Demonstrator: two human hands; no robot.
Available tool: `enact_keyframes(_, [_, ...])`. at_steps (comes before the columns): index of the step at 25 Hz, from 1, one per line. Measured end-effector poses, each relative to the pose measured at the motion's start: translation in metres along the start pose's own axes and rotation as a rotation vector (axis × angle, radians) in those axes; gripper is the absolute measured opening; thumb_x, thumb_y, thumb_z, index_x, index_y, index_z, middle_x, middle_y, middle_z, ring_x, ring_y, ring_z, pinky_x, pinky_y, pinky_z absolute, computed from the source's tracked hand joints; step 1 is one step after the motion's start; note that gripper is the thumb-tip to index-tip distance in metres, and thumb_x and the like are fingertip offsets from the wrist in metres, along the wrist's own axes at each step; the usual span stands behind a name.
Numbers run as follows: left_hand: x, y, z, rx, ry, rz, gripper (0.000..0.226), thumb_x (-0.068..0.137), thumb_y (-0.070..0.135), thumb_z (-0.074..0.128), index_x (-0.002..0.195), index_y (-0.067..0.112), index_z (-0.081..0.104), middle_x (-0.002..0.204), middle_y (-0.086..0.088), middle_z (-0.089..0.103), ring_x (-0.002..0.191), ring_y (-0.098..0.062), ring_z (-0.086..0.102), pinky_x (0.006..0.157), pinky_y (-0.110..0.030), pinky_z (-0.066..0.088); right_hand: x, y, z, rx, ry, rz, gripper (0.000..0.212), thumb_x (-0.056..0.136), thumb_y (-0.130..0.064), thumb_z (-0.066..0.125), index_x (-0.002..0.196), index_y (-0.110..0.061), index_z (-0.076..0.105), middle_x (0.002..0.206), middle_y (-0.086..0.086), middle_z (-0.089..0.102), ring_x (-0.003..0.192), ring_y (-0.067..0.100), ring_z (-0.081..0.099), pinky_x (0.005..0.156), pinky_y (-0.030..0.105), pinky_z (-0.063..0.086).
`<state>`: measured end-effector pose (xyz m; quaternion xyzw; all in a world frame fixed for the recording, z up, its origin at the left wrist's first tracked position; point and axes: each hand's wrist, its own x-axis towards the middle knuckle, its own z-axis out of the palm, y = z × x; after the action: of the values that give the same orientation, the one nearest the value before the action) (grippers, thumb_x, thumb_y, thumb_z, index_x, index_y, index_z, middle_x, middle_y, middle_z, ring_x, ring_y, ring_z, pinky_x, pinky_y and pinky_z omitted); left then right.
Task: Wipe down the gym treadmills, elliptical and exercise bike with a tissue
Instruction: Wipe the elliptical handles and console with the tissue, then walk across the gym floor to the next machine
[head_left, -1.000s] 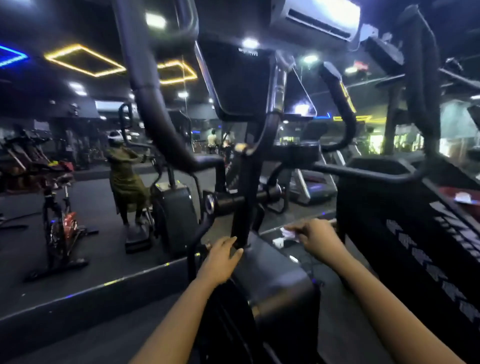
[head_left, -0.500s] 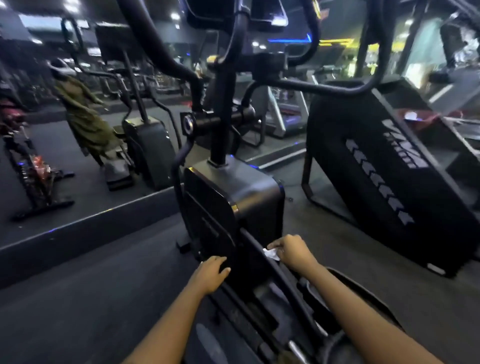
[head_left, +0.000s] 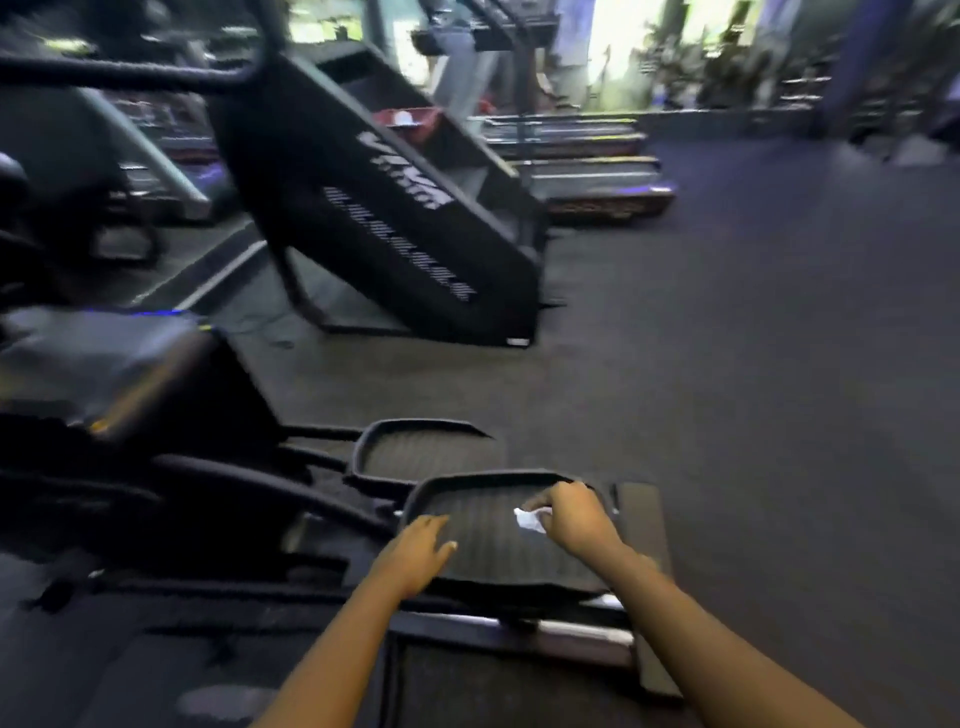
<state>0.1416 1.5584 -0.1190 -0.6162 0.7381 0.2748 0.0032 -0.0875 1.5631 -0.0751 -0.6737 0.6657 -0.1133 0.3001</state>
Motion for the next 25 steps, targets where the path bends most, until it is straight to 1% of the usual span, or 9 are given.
enact_keyframes(3, [0.017,0.117,0.044,0.092,-0.105,0.214,0.052,0.1,0.035,0.043,0.147,0.014,0.032,0.151,-0.007,0.034,0.137,-0.022,0.035,0.111,-0.029,0.027,-0.077,0.1,-0.049,0.021,0.142,0.194,0.035,0.083,-0.032,0.053,0.111,-0.018,0.07,0.107,0.016,0.068,0.104,0.031,0.06,0.082,0.029,0.045])
enact_keyframes(8, [0.022,0.315,0.128,0.196,-0.277,0.606,0.052,0.101,0.03,0.043,0.147,0.01,0.03,0.151,-0.009,0.034,0.138,-0.021,0.034,0.11,-0.024,0.022,-0.216,0.236,-0.115,0.185,0.406,0.503,0.027,0.084,-0.027,0.064,0.107,-0.015,0.072,0.109,0.011,0.069,0.108,0.024,0.061,0.088,0.028,0.047])
enact_keyframes(11, [0.002,0.43,0.183,0.269,-0.385,0.78,0.054,0.101,0.034,0.042,0.147,0.01,0.029,0.152,-0.009,0.032,0.139,-0.02,0.031,0.112,-0.026,0.021,-0.315,0.301,-0.144,0.288,0.591,0.692,0.049,0.071,-0.046,0.055,0.104,-0.014,0.073,0.108,0.01,0.069,0.107,0.022,0.062,0.087,0.027,0.047])
enact_keyframes(12, [-0.007,0.468,0.201,0.296,-0.413,0.84,0.054,0.101,0.035,0.042,0.148,0.011,0.029,0.153,-0.008,0.031,0.14,-0.02,0.031,0.113,-0.027,0.021,-0.347,0.322,-0.15,0.313,0.666,0.768,0.051,0.071,-0.049,0.054,0.103,-0.015,0.074,0.108,0.009,0.07,0.106,0.021,0.063,0.085,0.026,0.047])
enact_keyframes(14, [-0.025,0.537,0.236,0.341,-0.461,0.962,0.055,0.1,0.037,0.043,0.148,0.013,0.029,0.153,-0.006,0.031,0.14,-0.02,0.03,0.114,-0.029,0.023,-0.405,0.363,-0.158,0.347,0.796,0.916,0.032,0.08,-0.038,0.067,0.101,-0.016,0.074,0.106,0.008,0.07,0.104,0.019,0.064,0.081,0.023,0.046])
enact_keyframes(16, [-0.042,0.6,0.271,0.391,-0.504,1.084,0.055,0.1,0.037,0.043,0.148,0.014,0.029,0.153,-0.006,0.03,0.14,-0.02,0.031,0.113,-0.029,0.024,-0.453,0.403,-0.163,0.366,0.905,1.023,0.023,0.08,-0.029,0.072,0.097,-0.015,0.075,0.102,0.01,0.071,0.1,0.017,0.065,0.076,0.022,0.046])
enact_keyframes(20, [-0.061,0.733,0.348,0.503,-0.569,1.276,0.055,0.1,0.036,0.042,0.148,0.012,0.03,0.153,-0.008,0.03,0.139,-0.023,0.032,0.112,-0.029,0.025,-0.533,0.504,-0.183,0.408,1.043,1.179,0.016,0.077,-0.023,0.071,0.085,-0.01,0.077,0.093,0.021,0.067,0.094,0.018,0.067,0.077,0.035,0.052])
enact_keyframes(22, [-0.059,0.802,0.383,0.536,-0.57,1.336,0.054,0.1,0.035,0.041,0.148,0.011,0.03,0.153,-0.009,0.03,0.139,-0.024,0.031,0.112,-0.03,0.024,-0.562,0.561,-0.204,0.436,1.098,1.241,0.02,0.074,-0.029,0.07,0.085,-0.013,0.077,0.091,0.019,0.069,0.09,0.015,0.067,0.077,0.037,0.053])
enact_keyframes(25, [-0.055,0.894,0.415,0.54,-0.567,1.356,0.054,0.101,0.035,0.04,0.148,0.011,0.029,0.153,-0.009,0.03,0.139,-0.024,0.031,0.111,-0.03,0.024,-0.594,0.634,-0.244,0.442,1.116,1.32,0.013,0.078,-0.025,0.072,0.084,-0.014,0.077,0.09,0.017,0.07,0.086,0.015,0.068,0.075,0.035,0.054])
